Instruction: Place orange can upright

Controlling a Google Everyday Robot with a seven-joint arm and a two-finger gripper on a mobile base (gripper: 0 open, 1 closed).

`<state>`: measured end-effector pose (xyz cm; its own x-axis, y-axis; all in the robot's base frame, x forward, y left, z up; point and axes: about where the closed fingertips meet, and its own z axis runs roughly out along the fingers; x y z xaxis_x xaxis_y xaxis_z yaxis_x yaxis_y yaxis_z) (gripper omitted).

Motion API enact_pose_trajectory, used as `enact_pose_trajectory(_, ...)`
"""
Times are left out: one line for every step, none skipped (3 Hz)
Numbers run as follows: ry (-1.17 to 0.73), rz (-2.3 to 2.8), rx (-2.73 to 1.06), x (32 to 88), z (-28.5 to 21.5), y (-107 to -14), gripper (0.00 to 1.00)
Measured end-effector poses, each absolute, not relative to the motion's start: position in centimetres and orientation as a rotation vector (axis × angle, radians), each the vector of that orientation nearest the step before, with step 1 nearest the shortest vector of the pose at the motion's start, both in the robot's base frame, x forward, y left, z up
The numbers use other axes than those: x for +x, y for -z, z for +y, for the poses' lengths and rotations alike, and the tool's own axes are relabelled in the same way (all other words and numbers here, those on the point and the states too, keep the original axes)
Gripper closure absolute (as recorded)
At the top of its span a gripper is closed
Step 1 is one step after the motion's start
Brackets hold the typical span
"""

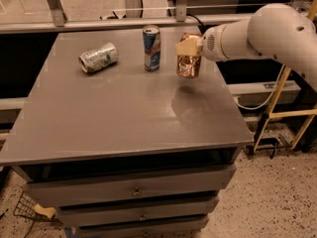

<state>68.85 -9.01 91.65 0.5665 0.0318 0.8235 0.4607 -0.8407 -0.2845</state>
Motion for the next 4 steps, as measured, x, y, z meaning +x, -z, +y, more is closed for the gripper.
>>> enact_pose_trajectory(1.429, -0.768, -2.347, 68.4, -8.5, -89.9, 1.0)
enact_pose_trajectory(1.665, -1.021, -2.317, 68.3, -7.6, -88.4, 1.0)
enact_pose_trajectory(1.722, -1.052, -2.29, 68.4, -7.4, -88.2, 1.0)
enact_pose_trajectory(1.722, -1.051, -2.29, 68.4, -7.4, -88.3, 1.0)
